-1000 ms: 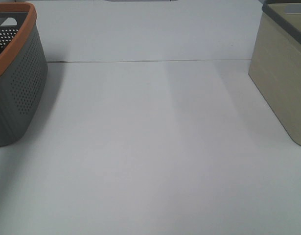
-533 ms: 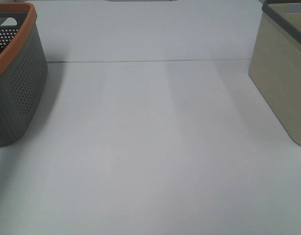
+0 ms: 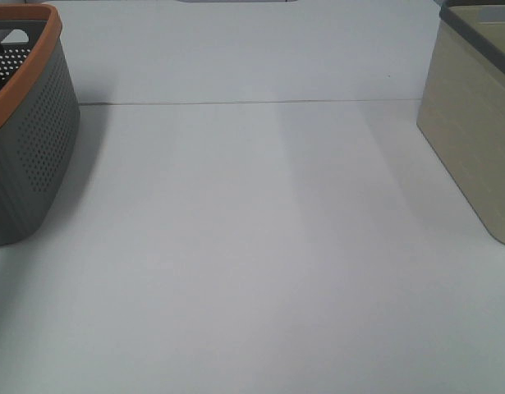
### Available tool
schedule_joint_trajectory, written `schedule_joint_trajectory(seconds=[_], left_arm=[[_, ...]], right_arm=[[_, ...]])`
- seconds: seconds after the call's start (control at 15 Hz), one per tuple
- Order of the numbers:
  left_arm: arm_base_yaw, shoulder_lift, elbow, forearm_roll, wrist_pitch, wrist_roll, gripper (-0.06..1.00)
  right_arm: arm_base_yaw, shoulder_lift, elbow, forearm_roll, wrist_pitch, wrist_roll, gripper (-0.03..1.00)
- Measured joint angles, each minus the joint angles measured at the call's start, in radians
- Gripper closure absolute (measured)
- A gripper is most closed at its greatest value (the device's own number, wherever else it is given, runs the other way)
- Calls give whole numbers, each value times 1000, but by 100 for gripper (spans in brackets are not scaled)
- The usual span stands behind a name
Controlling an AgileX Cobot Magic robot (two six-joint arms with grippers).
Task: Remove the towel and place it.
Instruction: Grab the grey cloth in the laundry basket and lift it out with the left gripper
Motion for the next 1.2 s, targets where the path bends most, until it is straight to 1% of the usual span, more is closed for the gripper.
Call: schedule_joint_trajectory(seconds=[0.2, 0.4, 0.47, 0.53, 0.6, 0.67, 0.8, 0.93, 1.0, 1.13, 1.2], left_arm=[[0, 0, 0, 63, 32, -5, 20], [0, -2, 0, 80, 45, -10, 20], [0, -2, 0, 81, 47, -23, 23], [0, -2, 0, 81, 53, -41, 31], [0, -2, 0, 81, 63, -56, 43], [0, -2, 0, 81, 68, -63, 49], [0, -2, 0, 81, 71, -71, 72], [0, -8, 0, 83, 89, -72, 88], [0, -17, 0, 99, 95, -76, 93], [0, -71, 0, 160, 97, -103, 94], [0, -97, 0, 171, 97, -104, 94]], right_arm=[[0, 0, 0, 0, 0, 0, 21], [0, 0, 0, 0, 0, 2, 21], [0, 0, 0, 0, 0, 2, 21], [0, 0, 0, 0, 0, 2, 21], [0, 0, 0, 0, 0, 2, 21], [0, 0, 0, 0, 0, 2, 21], [0, 0, 0, 0, 0, 2, 21], [0, 0, 0, 0, 0, 3, 21], [0, 0, 0, 0, 0, 3, 21], [0, 0, 0, 0, 0, 3, 21], [0, 0, 0, 0, 0, 3, 21]])
